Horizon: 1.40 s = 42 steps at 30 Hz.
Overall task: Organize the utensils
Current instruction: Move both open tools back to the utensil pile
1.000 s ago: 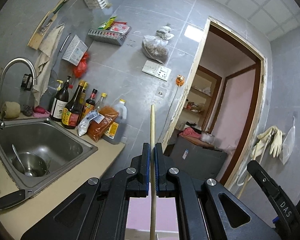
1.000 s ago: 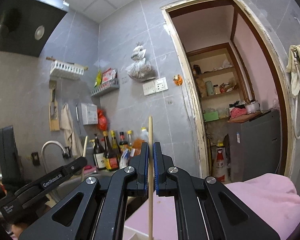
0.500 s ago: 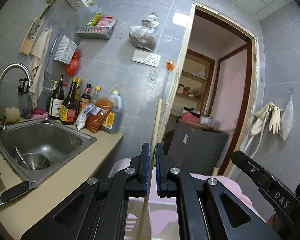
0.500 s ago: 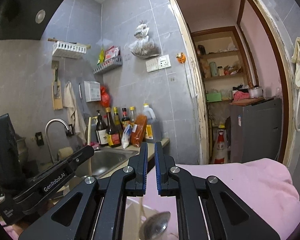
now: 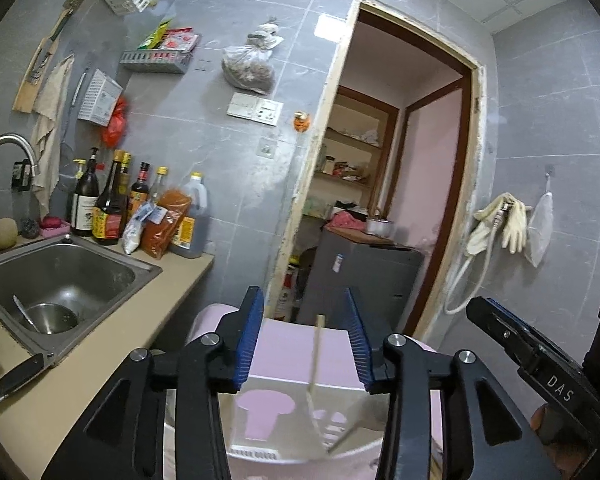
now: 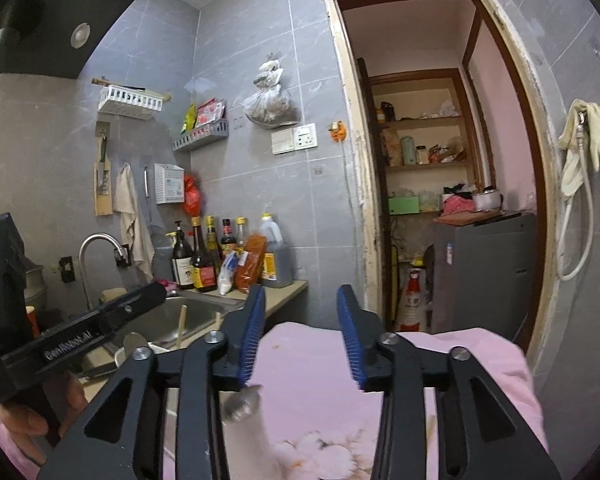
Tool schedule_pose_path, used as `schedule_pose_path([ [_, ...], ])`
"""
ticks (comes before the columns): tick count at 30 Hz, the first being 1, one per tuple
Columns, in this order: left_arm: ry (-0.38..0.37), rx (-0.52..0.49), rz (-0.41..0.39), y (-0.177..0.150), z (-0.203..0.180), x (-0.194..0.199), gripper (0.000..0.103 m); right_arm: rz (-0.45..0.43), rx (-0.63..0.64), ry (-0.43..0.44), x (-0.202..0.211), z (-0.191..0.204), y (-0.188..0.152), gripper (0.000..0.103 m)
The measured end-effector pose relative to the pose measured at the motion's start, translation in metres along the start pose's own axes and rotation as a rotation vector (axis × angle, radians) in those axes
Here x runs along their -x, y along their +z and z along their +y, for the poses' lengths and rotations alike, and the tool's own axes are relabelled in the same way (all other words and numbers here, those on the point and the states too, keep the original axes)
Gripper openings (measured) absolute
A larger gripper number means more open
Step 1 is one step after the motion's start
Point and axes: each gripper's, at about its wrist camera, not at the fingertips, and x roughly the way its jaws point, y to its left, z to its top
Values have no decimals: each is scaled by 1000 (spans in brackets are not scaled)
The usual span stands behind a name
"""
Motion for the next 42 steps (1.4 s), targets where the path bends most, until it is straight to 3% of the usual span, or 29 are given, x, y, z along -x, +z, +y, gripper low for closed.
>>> schedule_pose_path([
  [3,-22,-11,7,0,-12,5,48,-1,20,-21,15,-7,0,48],
  [6,-46,-24,0,-3,-24,11,68,-6,50,-51,29,-14,-3,56],
  [8,-50,-59,-1,-6,-36,14,81,-22,74,-82,39,-19,-5,78],
  [13,-46,-138,21,-19,-57,14,93,-17,90,-139,58,-37,-13,86],
  [18,-58,-160,66,-37,-70,12,97,12,85,-187,75,-61,-26,102],
  [31,-105,-364,251,-98,-120,-10,97,249,35,-267,89,-109,-65,102],
  [42,-122,-324,509,-130,-132,-42,97,439,12,-246,86,-120,-95,102],
])
